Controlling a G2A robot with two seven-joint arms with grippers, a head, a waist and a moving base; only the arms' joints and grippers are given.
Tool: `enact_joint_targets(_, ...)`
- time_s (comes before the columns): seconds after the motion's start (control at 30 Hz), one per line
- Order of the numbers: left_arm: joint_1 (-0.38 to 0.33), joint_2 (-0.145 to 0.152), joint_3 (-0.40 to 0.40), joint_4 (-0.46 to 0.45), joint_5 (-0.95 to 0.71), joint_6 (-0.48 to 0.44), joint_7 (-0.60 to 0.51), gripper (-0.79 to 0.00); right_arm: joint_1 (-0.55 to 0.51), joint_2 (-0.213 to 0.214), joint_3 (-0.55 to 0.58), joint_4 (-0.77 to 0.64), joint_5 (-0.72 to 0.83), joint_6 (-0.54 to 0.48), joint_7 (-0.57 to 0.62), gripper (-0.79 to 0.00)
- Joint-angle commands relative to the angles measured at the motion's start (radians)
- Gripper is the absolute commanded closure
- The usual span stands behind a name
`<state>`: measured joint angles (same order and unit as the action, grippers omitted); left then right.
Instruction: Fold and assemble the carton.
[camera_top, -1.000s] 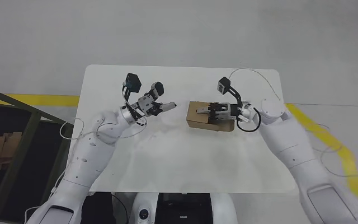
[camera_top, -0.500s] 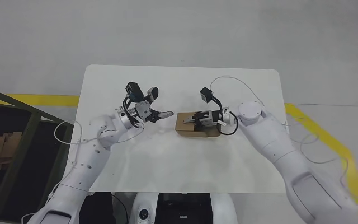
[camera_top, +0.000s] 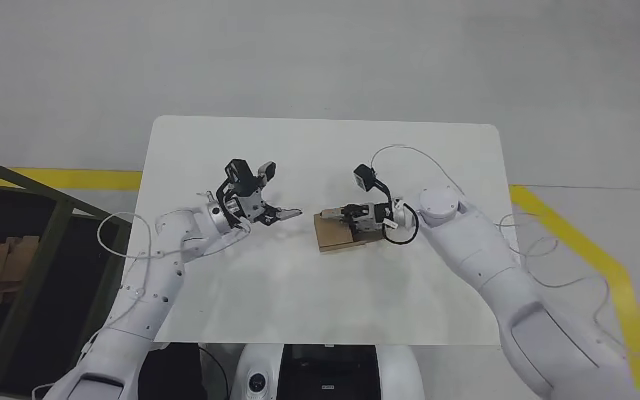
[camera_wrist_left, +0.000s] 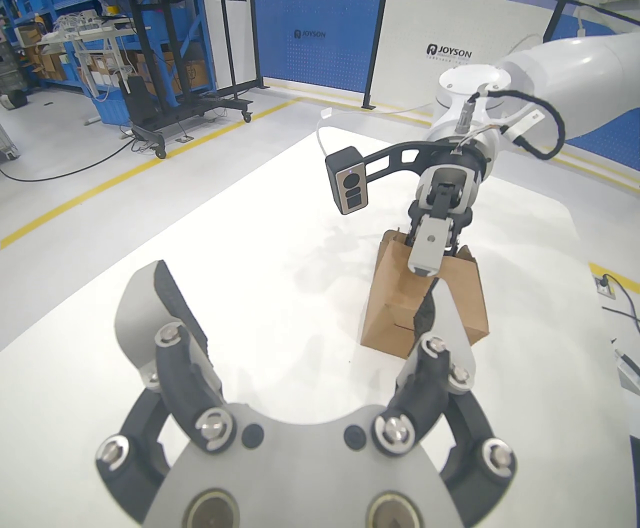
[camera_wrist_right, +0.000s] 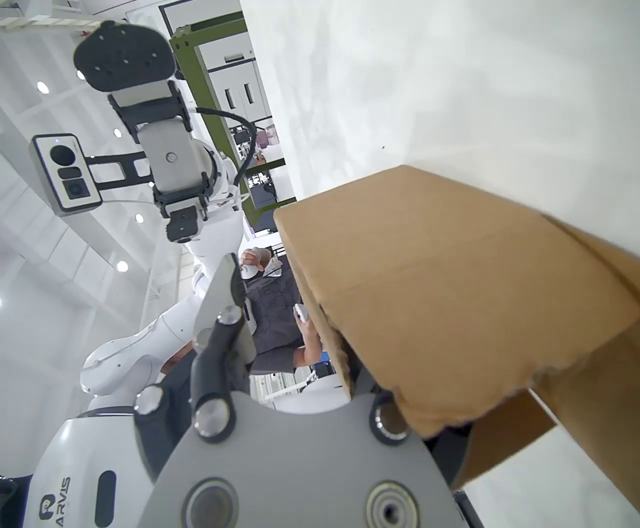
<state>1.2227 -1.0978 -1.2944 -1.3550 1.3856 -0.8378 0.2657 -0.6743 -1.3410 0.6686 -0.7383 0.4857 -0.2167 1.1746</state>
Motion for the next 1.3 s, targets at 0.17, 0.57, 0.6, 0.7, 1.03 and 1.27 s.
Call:
enact_joint_targets(0.17, -0.008, 0.01, 0.006, 0.014, 0.095, -0.021, 0.045, -0.785, -0.022, 0.031, 0.06, -0.033, -0.018, -0.014, 0.021, -0.785)
enact_joint_targets(0.57, 0.003, 0.032, 0.011, -0.016, 0.152, -0.158, 0.042, -0.785, -0.226, 0.168, 0.331, -0.373, -0.081, 0.03, 0.02, -0.785)
enact_joint_targets(0.6, 0.007, 0.031, 0.022, -0.017, 0.149, -0.161, 0.046, -0.785, -0.254, 0.18, 0.362, -0.418, -0.086, 0.037, 0.017, -0.785)
enact_joint_targets(0.7, 0.009, 0.024, 0.058, -0.009, 0.148, -0.133, 0.054, -0.785, -0.337, 0.21, 0.447, -0.548, -0.101, 0.061, 0.003, -0.785)
enact_joint_targets(1.03, -0.023, -0.009, 0.195, 0.066, 0.121, -0.029, 0.064, -0.785, -0.503, 0.254, 0.596, -0.782, -0.112, 0.086, -0.019, -0.785)
enact_joint_targets(1.27, -0.041, -0.019, 0.242, 0.091, 0.105, -0.033, 0.04, -0.785, -0.537, 0.261, 0.614, -0.814, -0.1, 0.067, -0.019, -0.785)
